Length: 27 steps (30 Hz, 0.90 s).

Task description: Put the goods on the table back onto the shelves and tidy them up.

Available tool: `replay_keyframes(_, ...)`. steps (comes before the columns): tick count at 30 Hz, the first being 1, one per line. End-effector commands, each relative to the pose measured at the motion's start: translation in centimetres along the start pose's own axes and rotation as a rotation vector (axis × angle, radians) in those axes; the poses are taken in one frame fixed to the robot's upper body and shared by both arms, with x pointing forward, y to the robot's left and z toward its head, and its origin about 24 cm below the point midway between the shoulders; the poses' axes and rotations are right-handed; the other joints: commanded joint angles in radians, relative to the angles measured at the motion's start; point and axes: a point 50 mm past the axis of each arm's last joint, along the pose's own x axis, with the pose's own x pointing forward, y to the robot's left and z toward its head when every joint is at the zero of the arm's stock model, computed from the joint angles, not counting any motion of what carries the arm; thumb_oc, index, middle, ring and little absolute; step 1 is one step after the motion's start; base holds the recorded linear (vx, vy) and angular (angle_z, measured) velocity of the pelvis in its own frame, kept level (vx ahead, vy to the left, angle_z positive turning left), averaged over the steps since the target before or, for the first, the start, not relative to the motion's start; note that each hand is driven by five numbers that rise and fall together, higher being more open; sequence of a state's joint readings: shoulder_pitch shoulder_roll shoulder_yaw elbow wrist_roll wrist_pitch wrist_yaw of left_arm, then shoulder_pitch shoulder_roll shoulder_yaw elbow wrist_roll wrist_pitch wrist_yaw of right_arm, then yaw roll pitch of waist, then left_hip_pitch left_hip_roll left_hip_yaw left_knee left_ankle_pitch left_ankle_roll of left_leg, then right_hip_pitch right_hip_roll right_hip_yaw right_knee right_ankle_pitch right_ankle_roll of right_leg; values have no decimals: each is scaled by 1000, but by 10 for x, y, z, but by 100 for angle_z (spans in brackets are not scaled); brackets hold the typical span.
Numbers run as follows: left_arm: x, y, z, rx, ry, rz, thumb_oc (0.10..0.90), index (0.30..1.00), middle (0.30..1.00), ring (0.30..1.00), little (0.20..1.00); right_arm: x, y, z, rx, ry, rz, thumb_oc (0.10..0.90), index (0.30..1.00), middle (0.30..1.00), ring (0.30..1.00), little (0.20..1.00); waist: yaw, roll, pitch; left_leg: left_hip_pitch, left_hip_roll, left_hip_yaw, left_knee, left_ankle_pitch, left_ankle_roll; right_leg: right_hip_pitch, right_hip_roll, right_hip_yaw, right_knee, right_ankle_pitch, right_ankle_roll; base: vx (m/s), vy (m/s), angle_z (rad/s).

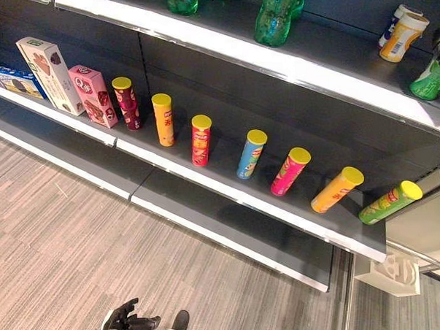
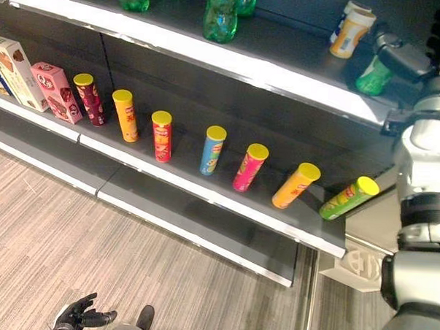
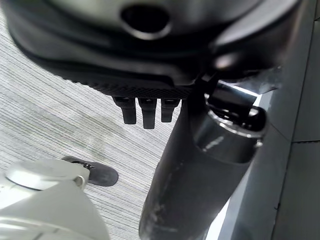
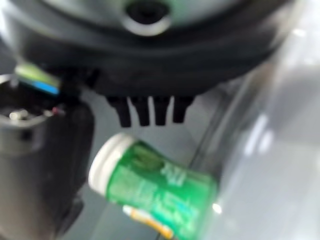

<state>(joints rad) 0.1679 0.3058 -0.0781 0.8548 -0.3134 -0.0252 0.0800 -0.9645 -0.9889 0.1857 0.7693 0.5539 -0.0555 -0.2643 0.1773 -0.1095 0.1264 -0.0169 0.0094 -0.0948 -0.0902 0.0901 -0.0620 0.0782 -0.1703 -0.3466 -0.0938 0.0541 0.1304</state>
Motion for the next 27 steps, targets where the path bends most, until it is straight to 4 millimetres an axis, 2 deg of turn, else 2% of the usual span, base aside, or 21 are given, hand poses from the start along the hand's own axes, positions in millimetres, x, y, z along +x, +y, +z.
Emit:
replay_keyframes(1, 2, 16, 12, 70, -47, 33, 800, 900, 900, 900, 900, 9, 3, 64, 97, -238, 11, 800, 900, 900, 900, 900, 18, -47, -75, 9, 22, 7, 3, -112, -28, 28, -54, 5, 14, -30, 62, 0, 0, 0)
replay_keyframes(9, 2, 15, 12, 53, -49, 34, 800, 900, 900, 900, 900, 9, 13, 64, 97, -228, 60, 800, 900, 900, 900, 900, 17, -51, -69, 7, 23, 11, 3, -111, -29, 23, -55, 6, 16, -27, 62, 0, 0, 0)
replay_keyframes(19, 3, 14, 14, 42, -52, 49, 800, 900, 900, 900, 900, 11, 20, 70, 27, -241, 31, 800, 900, 900, 900, 900, 20, -50, -62, 1, 23, 5, 3, -107, -28, 20, -56, 5, 19, -27, 59, 0, 0, 0)
replay_keyframes(27, 4, 14, 14, 31, -46, 70, 800, 900, 900, 900, 900, 9, 33, 74, 82, -256, -4, 800, 900, 900, 900, 900, 24, -56, -60, 0, 19, 0, 3, -111, -21, 17, -60, 7, 22, -24, 62, 0, 0, 0)
